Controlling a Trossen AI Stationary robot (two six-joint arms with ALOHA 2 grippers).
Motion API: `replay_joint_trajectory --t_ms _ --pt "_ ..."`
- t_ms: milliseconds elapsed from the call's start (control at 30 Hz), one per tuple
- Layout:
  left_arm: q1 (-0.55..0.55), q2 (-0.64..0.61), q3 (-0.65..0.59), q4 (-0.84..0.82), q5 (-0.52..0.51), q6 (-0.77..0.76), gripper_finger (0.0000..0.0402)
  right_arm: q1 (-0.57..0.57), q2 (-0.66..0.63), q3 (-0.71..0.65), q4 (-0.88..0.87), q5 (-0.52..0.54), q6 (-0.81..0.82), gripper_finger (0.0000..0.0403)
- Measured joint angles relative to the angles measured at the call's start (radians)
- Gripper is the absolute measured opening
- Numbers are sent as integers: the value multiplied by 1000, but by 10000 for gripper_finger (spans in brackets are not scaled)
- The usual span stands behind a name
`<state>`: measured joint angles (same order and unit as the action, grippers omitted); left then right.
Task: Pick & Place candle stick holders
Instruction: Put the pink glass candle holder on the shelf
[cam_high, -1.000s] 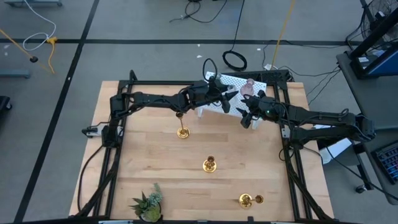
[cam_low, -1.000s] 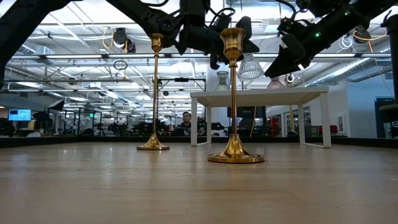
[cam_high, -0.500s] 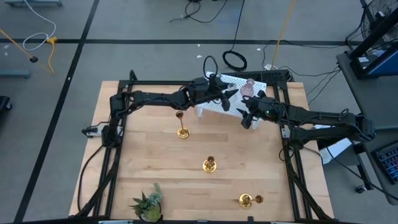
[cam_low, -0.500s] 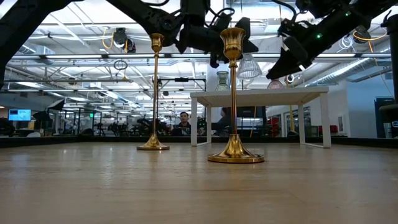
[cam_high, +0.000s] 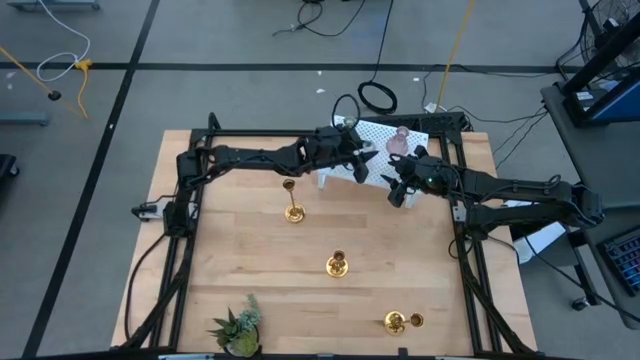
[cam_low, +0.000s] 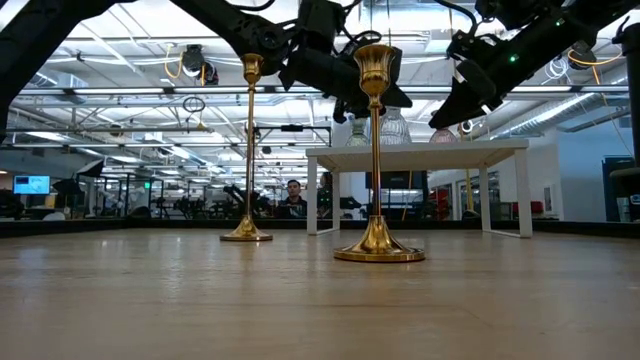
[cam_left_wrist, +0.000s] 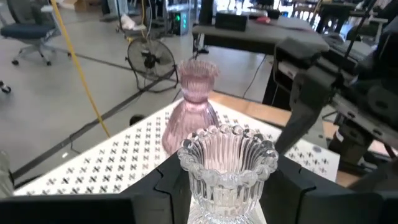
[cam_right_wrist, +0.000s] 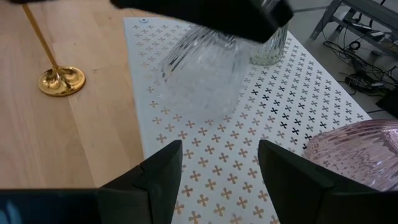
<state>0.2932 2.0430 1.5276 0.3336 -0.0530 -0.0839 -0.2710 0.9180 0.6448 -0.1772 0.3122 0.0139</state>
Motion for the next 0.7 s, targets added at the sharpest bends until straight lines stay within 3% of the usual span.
replay_joint_trajectory --t_ms 333,533,700 --pt "9 -1 2 -55 0 0 150 0 0 0 0 0 0 203" --pt "19 0 1 -78 -1 1 181 0 0 0 0 -8 0 203" --pt "21 0 1 -79 -1 -5 208 0 5 0 4 -119 3 203"
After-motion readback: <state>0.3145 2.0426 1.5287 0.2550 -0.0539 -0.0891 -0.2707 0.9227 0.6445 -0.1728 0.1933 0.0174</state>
